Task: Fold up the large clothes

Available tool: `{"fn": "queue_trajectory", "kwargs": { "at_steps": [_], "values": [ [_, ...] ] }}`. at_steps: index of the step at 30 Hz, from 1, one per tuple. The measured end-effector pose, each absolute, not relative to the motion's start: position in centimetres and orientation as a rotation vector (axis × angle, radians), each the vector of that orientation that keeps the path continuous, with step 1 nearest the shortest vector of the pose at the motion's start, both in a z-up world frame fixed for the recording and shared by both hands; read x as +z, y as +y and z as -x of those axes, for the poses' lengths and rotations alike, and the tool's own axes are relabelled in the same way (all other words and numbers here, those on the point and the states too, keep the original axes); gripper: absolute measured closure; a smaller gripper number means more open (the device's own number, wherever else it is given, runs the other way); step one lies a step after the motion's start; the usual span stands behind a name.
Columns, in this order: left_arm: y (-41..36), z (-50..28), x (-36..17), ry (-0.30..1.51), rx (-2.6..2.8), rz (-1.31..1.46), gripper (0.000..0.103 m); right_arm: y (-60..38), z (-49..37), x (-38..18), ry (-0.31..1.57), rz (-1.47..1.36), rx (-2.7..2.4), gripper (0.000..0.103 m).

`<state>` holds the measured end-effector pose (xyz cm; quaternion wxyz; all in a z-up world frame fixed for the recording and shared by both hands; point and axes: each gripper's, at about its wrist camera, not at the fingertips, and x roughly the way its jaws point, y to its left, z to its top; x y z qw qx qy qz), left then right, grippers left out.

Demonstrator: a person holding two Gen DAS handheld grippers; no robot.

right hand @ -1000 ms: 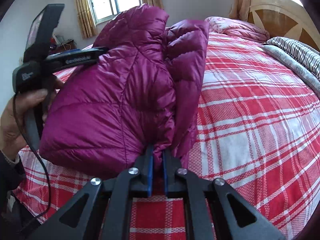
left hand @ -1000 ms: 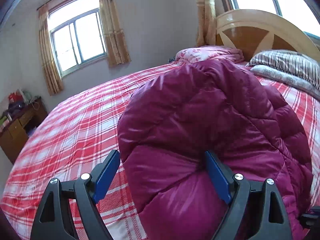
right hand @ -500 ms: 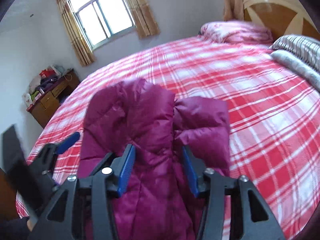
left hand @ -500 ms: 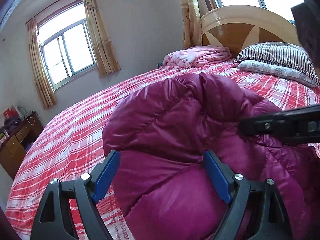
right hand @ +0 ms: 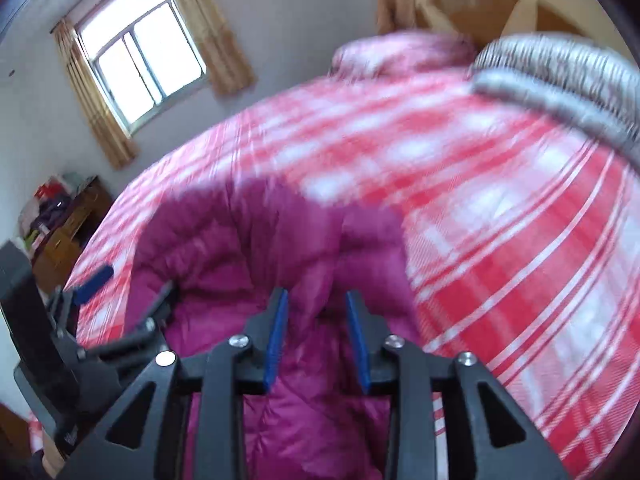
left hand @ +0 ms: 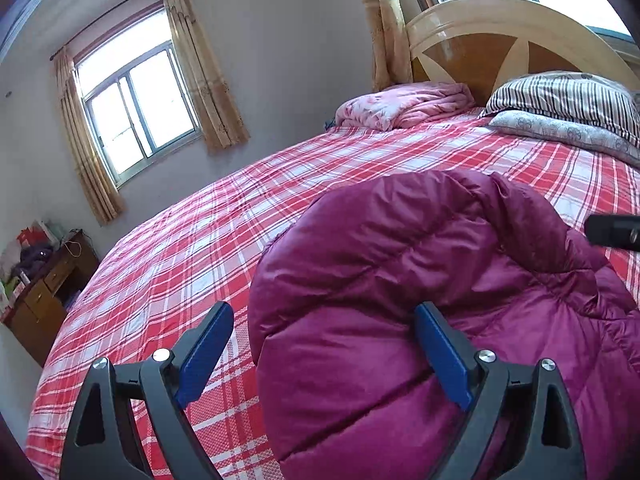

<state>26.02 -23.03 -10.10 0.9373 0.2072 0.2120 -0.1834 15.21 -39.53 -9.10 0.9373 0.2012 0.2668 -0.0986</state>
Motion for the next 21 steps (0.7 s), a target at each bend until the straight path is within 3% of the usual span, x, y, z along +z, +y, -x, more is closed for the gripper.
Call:
{"fn": "queue_trajectory", "kwargs": {
  "at_steps": [4, 11, 21],
  "values": [
    [-22.6, -27.2, -9.5, 0.451, -0.323, -0.372, 0.011, -37.3, -17.0, -7.4, 0.494, -0.42, -0.079, 0.065],
    [-23.3, -29.9, -10.4, 0.511, -0.242, -0.367, 0.009, -38.7, -20.4, -13.6, 0.62, -0.419, -0.103, 0.065],
    [-24.2, -30.8, -13.9, 0.566, -0.248, -0.379, 0.006, -39.9, -22.1, -15.9, 0.658, -0.418, -0.105, 0.065]
  ]
}}
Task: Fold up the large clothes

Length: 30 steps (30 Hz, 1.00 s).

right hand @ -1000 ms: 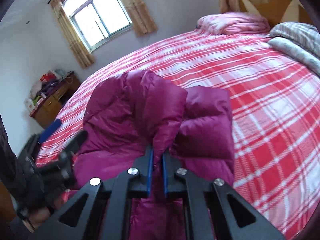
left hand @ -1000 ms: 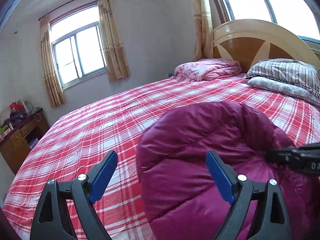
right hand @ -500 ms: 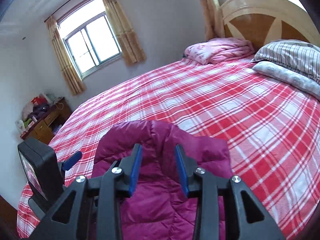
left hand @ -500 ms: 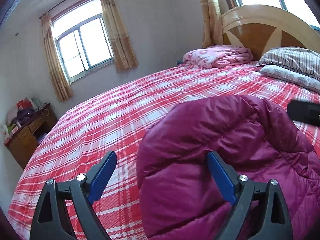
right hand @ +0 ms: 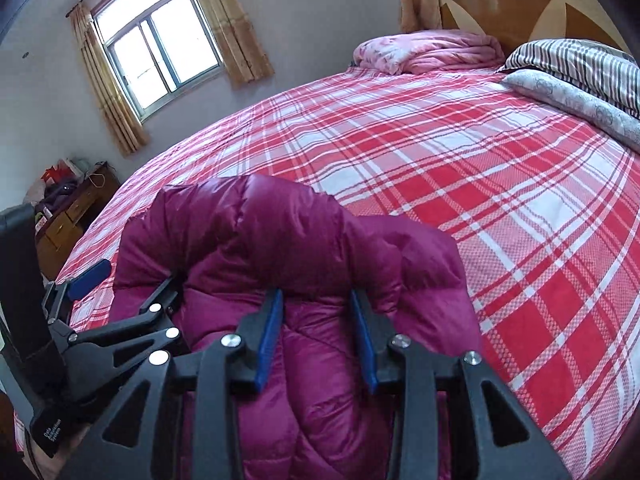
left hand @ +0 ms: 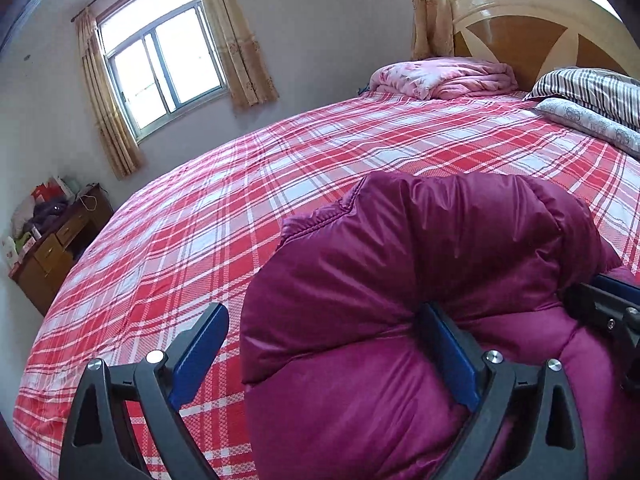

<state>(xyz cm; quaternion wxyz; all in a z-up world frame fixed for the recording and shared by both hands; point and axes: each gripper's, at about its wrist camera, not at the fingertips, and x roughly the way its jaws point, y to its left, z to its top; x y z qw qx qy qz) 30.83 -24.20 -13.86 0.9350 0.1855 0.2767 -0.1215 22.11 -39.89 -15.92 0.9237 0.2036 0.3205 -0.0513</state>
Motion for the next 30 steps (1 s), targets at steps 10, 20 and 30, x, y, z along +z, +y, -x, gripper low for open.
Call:
{"fn": "queue_trajectory", "kwargs": {
  "at_steps": [10, 20, 30],
  "values": [
    [-24.5, -31.0, -14.4, 0.582, -0.252, -0.381, 0.006, -39.8, -22.6, -16.8, 0.675, -0.413, -0.118, 0.065],
    [-24.7, -31.1, -14.7, 0.594, -0.257, -0.386, 0.005, -39.4, -23.1, -17.1, 0.7, -0.387, -0.136, 0.064],
    [-24.9, -31.2, -14.9, 0.592, -0.253, -0.397, 0.005, -39.3, -23.3, -17.2, 0.71, -0.373, -0.147, 0.064]
  ]
}}
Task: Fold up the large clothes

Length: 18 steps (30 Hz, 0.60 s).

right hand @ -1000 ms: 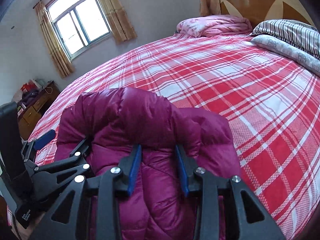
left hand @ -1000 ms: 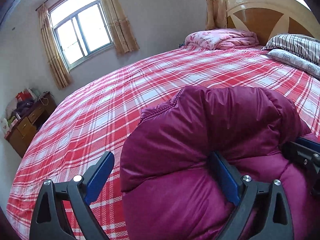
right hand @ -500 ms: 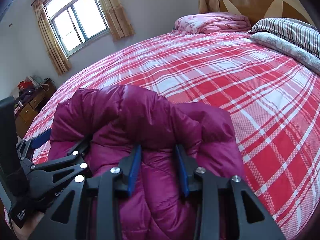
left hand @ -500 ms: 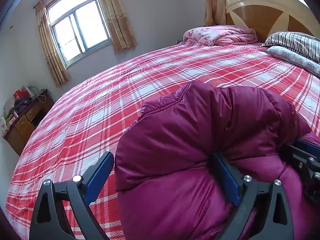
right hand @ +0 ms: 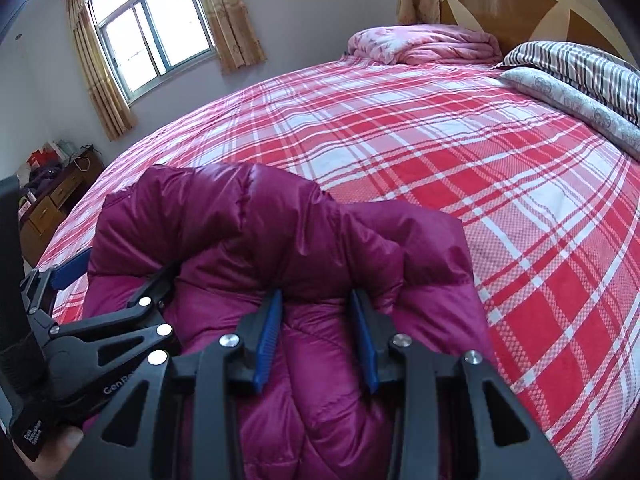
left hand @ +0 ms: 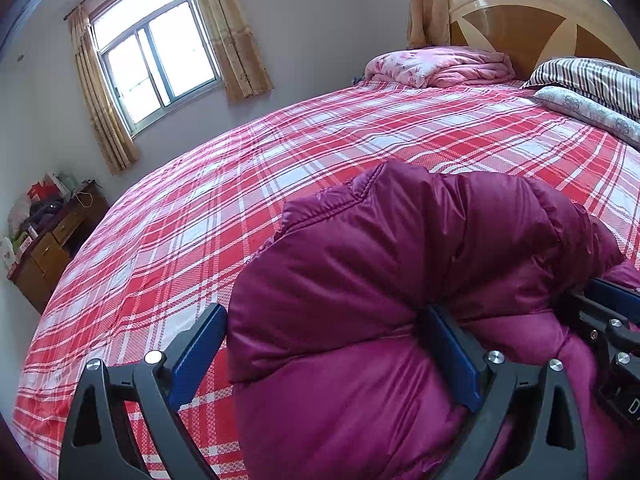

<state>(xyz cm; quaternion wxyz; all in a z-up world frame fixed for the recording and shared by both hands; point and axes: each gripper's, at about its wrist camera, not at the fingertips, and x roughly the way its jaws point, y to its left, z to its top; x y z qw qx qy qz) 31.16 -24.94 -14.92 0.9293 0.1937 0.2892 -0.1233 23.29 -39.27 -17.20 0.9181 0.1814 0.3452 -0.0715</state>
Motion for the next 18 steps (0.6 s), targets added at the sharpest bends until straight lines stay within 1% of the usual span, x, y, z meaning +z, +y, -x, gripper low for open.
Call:
{"fn": "queue_trajectory", "kwargs": {
  "at_steps": [8, 12, 18],
  "values": [
    [-24.8, -30.7, -14.6, 0.595, -0.246, -0.404, 0.005, -39.3, -23.3, -17.2, 0.707, -0.377, -0.146, 0.064],
    [-23.4, -28.0, -13.8, 0.57, -0.204, -0.38, 0.005, -39.2, -23.2, -17.2, 0.704, -0.372, -0.148, 0.064],
    [-21.6, -25.3, -14.1, 0.579, -0.158, -0.321, 0.005, -39.0, -23.0, -17.2, 0.699, -0.364, -0.154, 0.064]
  ]
}}
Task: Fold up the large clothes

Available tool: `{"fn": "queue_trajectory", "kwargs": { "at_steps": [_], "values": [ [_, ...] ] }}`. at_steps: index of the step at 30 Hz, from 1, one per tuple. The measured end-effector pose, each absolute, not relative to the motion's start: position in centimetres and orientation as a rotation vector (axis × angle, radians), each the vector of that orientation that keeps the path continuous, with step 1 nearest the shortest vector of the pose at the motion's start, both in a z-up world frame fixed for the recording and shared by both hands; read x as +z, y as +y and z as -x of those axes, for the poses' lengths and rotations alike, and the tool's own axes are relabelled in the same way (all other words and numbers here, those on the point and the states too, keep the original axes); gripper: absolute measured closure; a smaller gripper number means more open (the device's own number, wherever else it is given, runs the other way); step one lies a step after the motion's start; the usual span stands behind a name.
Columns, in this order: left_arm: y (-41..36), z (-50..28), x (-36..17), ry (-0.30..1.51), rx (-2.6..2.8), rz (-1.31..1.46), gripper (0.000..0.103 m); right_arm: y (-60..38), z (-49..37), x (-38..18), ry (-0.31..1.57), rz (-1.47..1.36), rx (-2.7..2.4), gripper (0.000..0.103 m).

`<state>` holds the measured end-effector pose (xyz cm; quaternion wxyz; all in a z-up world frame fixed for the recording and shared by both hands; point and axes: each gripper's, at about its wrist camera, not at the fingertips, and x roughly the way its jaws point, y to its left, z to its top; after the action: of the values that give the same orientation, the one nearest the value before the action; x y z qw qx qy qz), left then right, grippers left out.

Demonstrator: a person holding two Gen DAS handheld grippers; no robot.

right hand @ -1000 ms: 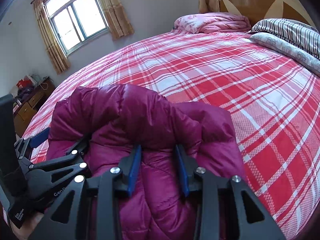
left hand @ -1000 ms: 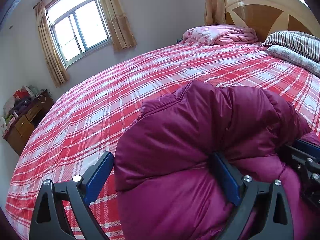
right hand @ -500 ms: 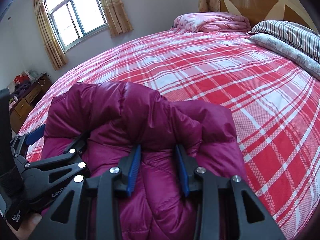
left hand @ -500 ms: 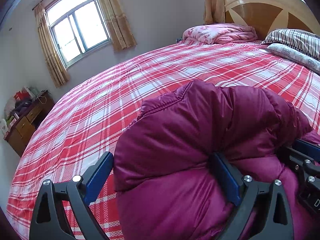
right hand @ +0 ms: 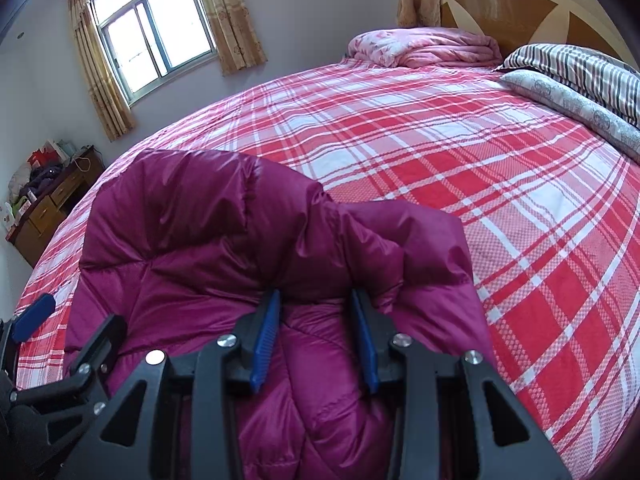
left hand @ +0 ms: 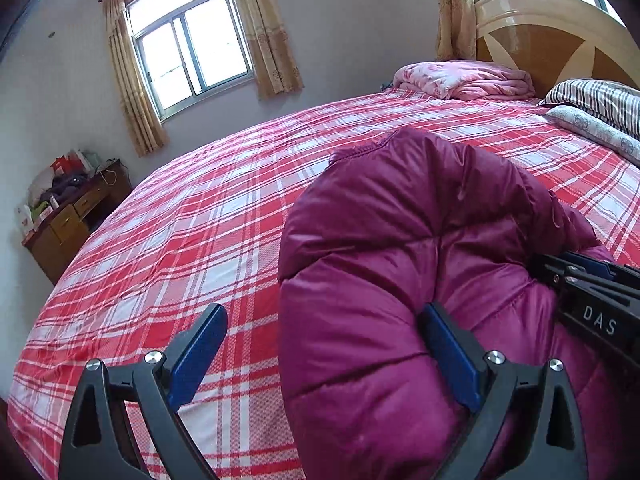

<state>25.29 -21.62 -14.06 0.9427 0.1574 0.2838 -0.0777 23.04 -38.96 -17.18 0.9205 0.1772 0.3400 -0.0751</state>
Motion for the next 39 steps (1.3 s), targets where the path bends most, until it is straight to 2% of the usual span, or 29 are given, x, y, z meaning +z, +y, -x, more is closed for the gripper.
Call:
{"fn": "queue_trajectory", "kwargs": {
  "at_steps": [10, 11, 15, 17, 20, 23, 27, 32, 36, 39],
  "values": [
    [-21.1, -25.9, -15.0, 0.614, -0.195, -0.284, 0.005, -39.0, -23.0, -17.1, 0.702, -0.374, -0.144, 0.064],
    [-21.0, -26.0, -14.9, 0.627, -0.212, -0.269, 0.005, -39.2, -23.0, -17.0, 0.701, -0.387, -0.123, 0.06],
    [-17.4, -26.2, -13.5, 0.718, -0.348, -0.119, 0.005, -40.1, -20.3, -15.5, 0.645, -0.426, -0.037, 0.03],
    [-15.0, -25.3, -12.3, 0.698, -0.374, -0.033, 0.005, -40.9, -17.6, -14.6, 0.574, -0.428, -0.07, 0.02],
    [-12.1, -24.8, -11.3, 0.701, -0.419, 0.09, 0.005, -42.4, -15.6, -14.6, 0.563, -0.463, -0.084, 0.019],
    [-11.5, -25.6, -11.7, 0.771, -0.47, 0.186, 0.005, -43.1, -16.2, -15.8, 0.641, -0.5, -0.052, 0.02],
    [-13.7, -26.1, -14.1, 0.857, -0.521, 0.168, 0.005, -43.0, -17.0, -16.5, 0.657, -0.505, -0.017, 0.019],
    [-14.3, -25.9, -14.9, 0.853, -0.547, 0.169, 0.005, -44.3, -16.6, -17.3, 0.661, -0.587, 0.029, 0.019],
    [-13.8, -25.9, -14.9, 0.843, -0.555, 0.163, 0.005, -45.2, -16.3, -17.5, 0.661, -0.626, 0.01, 0.005],
    [-14.1, -26.2, -15.3, 0.842, -0.566, 0.163, 0.005, -44.7, -16.9, -18.0, 0.687, -0.638, 0.084, 0.004]
  ]
}}
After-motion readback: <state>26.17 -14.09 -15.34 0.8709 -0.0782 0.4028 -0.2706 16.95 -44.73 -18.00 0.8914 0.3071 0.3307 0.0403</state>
